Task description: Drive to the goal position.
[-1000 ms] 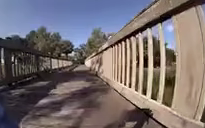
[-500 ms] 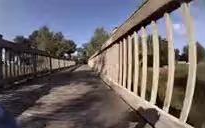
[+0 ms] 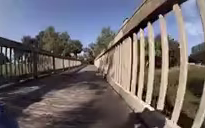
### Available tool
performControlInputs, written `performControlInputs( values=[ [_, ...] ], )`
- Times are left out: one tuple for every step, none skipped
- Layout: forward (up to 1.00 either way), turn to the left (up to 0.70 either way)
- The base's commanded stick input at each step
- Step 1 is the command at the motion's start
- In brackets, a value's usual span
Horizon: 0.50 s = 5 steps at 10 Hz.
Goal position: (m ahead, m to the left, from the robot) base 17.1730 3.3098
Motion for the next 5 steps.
performControlInputs(
  values=[
    [1.0, 0.27],
    [1.0, 0.27],
    [1.0, 0.27],
    [1.0, 0.27],
    [1.0, 0.27]
  ],
)
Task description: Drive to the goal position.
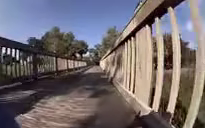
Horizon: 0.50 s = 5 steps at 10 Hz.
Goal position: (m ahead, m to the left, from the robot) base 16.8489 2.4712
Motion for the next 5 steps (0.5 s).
performControlInputs(
  values=[
    [1.0, 0.27],
    [1.0, 0.27],
    [1.0, 0.27],
    [1.0, 0.27],
    [1.0, 0.22]
  ],
)
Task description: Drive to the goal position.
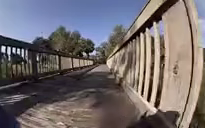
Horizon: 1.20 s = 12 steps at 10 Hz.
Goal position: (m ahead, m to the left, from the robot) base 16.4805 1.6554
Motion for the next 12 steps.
performControlInputs(
  values=[
    [1.0, 0.0],
    [1.0, 0.0],
    [1.0, 0.0],
    [1.0, 0.0],
    [1.0, 0.0],
    [1.0, 0.0],
    [1.0, 0.0],
    [1.0, 0.0],
    [1.0, 0.0],
    [1.0, 0.0],
    [1.0, -0.23],
    [1.0, -0.27]
  ],
)
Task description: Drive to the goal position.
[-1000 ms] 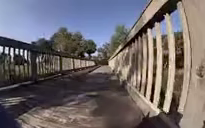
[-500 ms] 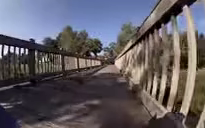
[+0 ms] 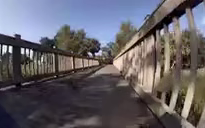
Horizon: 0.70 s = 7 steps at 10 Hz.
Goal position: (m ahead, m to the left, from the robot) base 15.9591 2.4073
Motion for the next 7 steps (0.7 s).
performControlInputs(
  values=[
    [1.0, -0.27],
    [1.0, -0.27],
    [1.0, -0.06],
    [1.0, 0.0],
    [1.0, 0.0],
    [1.0, 0.0],
    [1.0, 0.0]
  ],
)
